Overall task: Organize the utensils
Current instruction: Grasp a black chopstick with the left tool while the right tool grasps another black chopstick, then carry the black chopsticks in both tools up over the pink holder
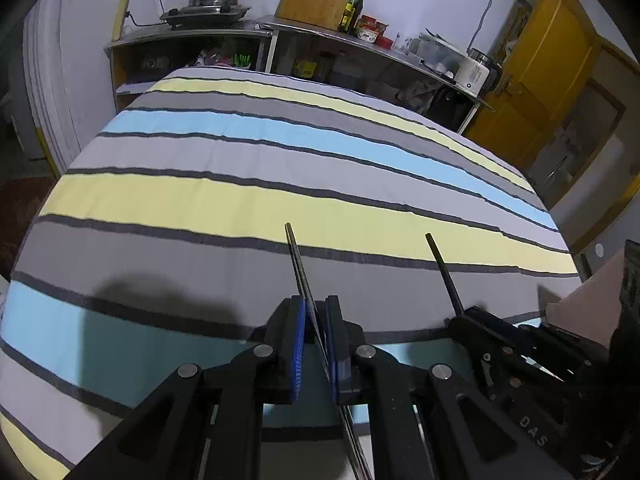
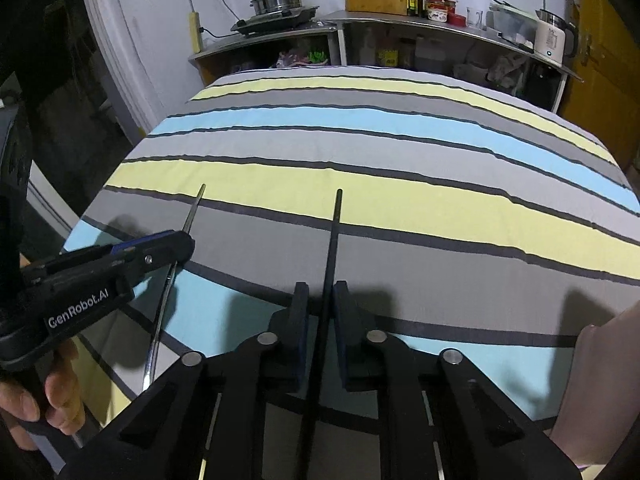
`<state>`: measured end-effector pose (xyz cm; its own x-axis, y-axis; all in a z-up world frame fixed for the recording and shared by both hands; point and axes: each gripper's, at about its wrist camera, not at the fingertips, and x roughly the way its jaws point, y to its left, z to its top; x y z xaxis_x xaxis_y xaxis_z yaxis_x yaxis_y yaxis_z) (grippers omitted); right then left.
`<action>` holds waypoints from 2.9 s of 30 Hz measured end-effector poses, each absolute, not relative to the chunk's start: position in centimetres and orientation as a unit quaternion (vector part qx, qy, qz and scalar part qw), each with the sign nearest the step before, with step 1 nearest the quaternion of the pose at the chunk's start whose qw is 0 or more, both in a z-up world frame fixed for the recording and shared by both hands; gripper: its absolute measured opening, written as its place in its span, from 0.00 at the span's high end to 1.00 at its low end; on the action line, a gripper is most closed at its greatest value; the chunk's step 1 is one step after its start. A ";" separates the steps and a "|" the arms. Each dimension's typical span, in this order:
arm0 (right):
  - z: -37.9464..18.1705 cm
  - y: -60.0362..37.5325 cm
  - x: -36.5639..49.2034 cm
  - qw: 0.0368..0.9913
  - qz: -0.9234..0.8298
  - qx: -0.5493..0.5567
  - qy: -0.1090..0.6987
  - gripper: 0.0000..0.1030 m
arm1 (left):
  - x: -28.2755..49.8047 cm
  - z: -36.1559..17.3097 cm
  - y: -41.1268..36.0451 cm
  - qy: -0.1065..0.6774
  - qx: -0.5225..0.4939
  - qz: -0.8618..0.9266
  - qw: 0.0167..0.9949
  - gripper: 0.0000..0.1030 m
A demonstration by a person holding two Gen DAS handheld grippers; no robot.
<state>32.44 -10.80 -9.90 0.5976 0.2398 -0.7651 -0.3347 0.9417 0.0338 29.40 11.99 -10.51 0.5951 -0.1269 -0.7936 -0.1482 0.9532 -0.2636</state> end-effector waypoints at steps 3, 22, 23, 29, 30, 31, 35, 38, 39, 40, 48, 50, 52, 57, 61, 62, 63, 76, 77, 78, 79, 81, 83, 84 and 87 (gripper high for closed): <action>-9.9 -10.9 32.7 0.891 0.160 -0.055 0.421 0.93 | 29.8 -10.5 11.9 0.448 -0.148 0.009 0.882 0.91; -5.3 -10.5 28.5 0.902 0.199 -0.027 0.382 0.95 | 24.9 -5.5 12.6 0.409 -0.165 -0.013 0.897 0.95; -4.9 -10.5 28.1 0.903 0.201 -0.026 0.378 0.95 | 24.2 -4.7 12.6 0.402 -0.165 -0.018 0.900 0.95; -1.8 -10.4 25.1 0.914 0.213 -0.027 0.344 0.95 | 21.3 -0.9 12.2 0.371 -0.163 -0.038 0.913 0.95; -1.3 -10.4 24.6 0.916 0.215 -0.026 0.339 0.95 | 20.8 -0.3 11.9 0.367 -0.162 -0.041 0.915 0.95; -0.9 -10.5 24.1 0.917 0.216 -0.026 0.334 0.95 | 20.4 0.2 11.7 0.363 -0.160 -0.045 0.917 0.95; 0.8 -11.2 22.2 0.923 0.218 -0.023 0.316 0.95 | 18.7 1.9 10.6 0.351 -0.155 -0.060 0.921 0.95; 1.8 -11.8 21.1 0.927 0.217 -0.019 0.305 0.95 | 17.6 2.8 9.8 0.346 -0.148 -0.068 0.924 0.96; 2.1 -12.0 20.7 0.929 0.216 -0.018 0.301 0.95 | 17.3 3.1 9.5 0.345 -0.145 -0.070 0.925 0.96; 2.4 -12.3 20.2 0.930 0.215 -0.016 0.297 0.95 | 17.0 3.4 9.2 0.344 -0.143 -0.072 0.925 0.96; 4.2 -14.5 17.9 0.940 0.205 0.001 0.274 0.95 | 14.6 5.3 6.2 0.332 -0.113 -0.089 0.932 0.96; 4.5 -15.4 17.2 0.941 0.202 0.006 0.270 0.95 | 14.2 5.6 5.5 0.331 -0.107 -0.092 0.933 0.96; 4.7 -15.9 16.7 0.943 0.199 0.010 0.267 0.95 | 13.7 5.8 4.5 0.332 -0.100 -0.096 0.933 0.96; 5.0 -17.4 15.2 0.947 0.187 0.020 0.259 0.95 | 12.9 6.1 2.4 0.331 -0.089 -0.114 0.932 0.96; 5.1 -18.8 14.0 0.950 0.174 0.028 0.256 0.95 | 12.6 6.3 0.7 0.332 -0.082 -0.129 0.931 0.96; 5.1 -19.2 13.8 0.951 0.172 0.030 0.256 0.95 | 12.5 6.3 0.4 0.332 -0.082 -0.133 0.930 0.96; 5.1 -19.6 13.5 0.952 0.168 0.032 0.255 0.95 | 12.5 6.3 -0.1 0.331 -0.082 -0.139 0.930 0.96; 6.9 -25.5 11.7 0.965 0.114 0.060 0.228 0.95 | 14.2 9.3 -5.4 0.293 -0.075 -0.222 0.927 0.95; 7.1 -25.9 11.7 0.966 0.110 0.061 0.224 0.95 | 14.6 9.6 -5.7 0.290 -0.076 -0.228 0.926 0.95; 7.4 -26.3 11.7 0.967 0.107 0.062 0.221 0.95 | 14.9 10.1 -6.1 0.287 -0.078 -0.238 0.925 0.95; 7.7 -26.7 11.7 0.969 0.102 0.063 0.217 0.95 | 15.1 10.4 -6.4 0.284 -0.079 -0.242 0.924 0.95; 8.4 -27.5 11.8 0.971 0.096 0.064 0.209 0.95 | 15.7 11.2 -7.2 0.277 -0.078 -0.251 0.924 0.95; 9.0 -28.3 11.9 0.973 0.089 0.065 0.202 0.95 | 16.6 11.9 -8.1 0.271 -0.078 -0.258 0.924 0.95; 9.4 -28.7 12.1 0.974 0.085 0.067 0.197 0.95 | 17.1 12.2 -8.5 0.269 -0.076 -0.259 0.925 0.95; 10.2 -29.8 12.2 0.978 0.075 0.065 0.184 0.95 | 18.6 13.0 -9.3 0.263 -0.075 -0.264 0.925 0.95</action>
<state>12.18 -29.77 10.24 0.9207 0.1712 -0.3507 -0.1230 0.9801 0.1556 18.62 -9.29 12.98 0.7220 -0.5280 -0.4470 0.4496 0.8492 -0.2770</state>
